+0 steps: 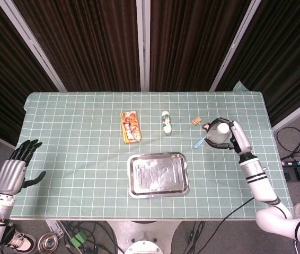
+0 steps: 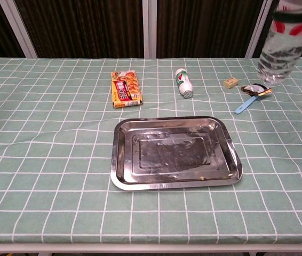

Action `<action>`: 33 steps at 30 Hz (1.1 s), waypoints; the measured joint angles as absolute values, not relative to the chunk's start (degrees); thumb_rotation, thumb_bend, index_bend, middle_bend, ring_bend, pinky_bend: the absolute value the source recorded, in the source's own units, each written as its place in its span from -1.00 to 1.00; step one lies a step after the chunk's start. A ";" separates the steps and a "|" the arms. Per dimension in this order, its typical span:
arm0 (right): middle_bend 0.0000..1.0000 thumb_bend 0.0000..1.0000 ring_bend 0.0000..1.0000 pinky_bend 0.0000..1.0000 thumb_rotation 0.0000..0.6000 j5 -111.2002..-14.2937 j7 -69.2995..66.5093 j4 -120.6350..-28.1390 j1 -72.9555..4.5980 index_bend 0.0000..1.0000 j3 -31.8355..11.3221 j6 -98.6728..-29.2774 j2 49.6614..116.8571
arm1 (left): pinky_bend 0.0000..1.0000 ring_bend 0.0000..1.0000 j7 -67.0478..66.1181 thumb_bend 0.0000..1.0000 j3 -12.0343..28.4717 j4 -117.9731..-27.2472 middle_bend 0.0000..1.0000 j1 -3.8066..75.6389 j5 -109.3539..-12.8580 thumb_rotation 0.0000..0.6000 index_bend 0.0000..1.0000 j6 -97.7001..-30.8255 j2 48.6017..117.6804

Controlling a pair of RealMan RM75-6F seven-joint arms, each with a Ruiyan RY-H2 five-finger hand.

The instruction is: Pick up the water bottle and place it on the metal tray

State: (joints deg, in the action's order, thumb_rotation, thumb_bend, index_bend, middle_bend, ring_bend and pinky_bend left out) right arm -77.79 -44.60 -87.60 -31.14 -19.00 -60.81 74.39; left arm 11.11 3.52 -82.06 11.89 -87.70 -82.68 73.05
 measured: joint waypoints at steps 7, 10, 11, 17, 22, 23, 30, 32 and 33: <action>0.10 -0.71 -0.22 -0.16 1.00 -77.60 -44.64 -104.02 -30.91 0.36 -18.86 -61.30 73.71 | -0.62 -0.83 11.48 -0.45 3.14 -81.45 -0.64 11.58 -87.20 1.00 -0.65 -82.35 73.41; 0.10 -0.71 -0.23 -0.16 1.00 -76.12 -45.53 -103.96 -30.34 0.36 -17.02 -59.63 75.09 | -0.62 -0.83 11.80 -0.45 2.75 -80.87 -0.64 11.34 -87.19 1.00 -0.65 -82.23 73.55; 0.10 -0.71 -0.22 -0.16 1.00 -75.89 -45.89 -102.82 -30.19 0.36 -16.49 -59.21 75.57 | -0.62 -0.83 11.93 -0.45 2.65 -80.74 -0.64 11.31 -87.27 1.00 -0.65 -82.18 73.64; 0.10 -0.71 -0.22 -0.16 1.00 -77.06 -47.50 -88.35 -29.82 0.36 -15.00 -59.05 76.81 | -0.62 -0.83 11.81 -0.45 3.35 -81.20 -0.64 11.85 -87.73 1.00 -0.65 -82.64 73.85; 0.11 -0.71 -0.22 -0.16 1.00 -78.48 -47.12 -86.26 -29.27 0.36 -15.02 -60.66 75.17 | -0.62 -0.83 12.52 -0.45 3.44 -81.26 -0.64 11.70 -87.28 1.00 -0.65 -82.68 73.83; 0.11 -0.71 -0.22 -0.16 1.00 -78.50 -46.93 -87.47 -29.25 0.36 -15.07 -60.78 74.88 | -0.62 -0.83 12.64 -0.45 3.27 -81.12 -0.64 11.60 -87.18 1.00 -0.65 -82.55 73.82; 0.11 -0.71 -0.22 -0.16 1.00 -76.97 -42.79 -94.71 -35.47 0.36 -16.74 -56.00 80.18 | -0.62 -0.83 12.19 -0.45 2.78 -80.85 -0.64 11.29 -86.83 1.00 -0.65 -82.04 74.21; 0.11 -0.71 -0.22 -0.16 1.00 -75.94 -40.86 -94.35 -38.31 0.36 -17.51 -54.56 83.36 | -0.62 -0.83 12.16 -0.45 2.80 -80.91 -0.64 11.20 -86.76 1.00 -0.65 -82.11 73.93; 0.11 -0.71 -0.22 -0.16 1.00 -75.81 -40.29 -94.39 -39.06 0.36 -17.65 -54.48 84.22 | -0.62 -0.83 12.29 -0.45 2.86 -80.93 -0.64 11.17 -86.68 1.00 -0.65 -82.15 73.84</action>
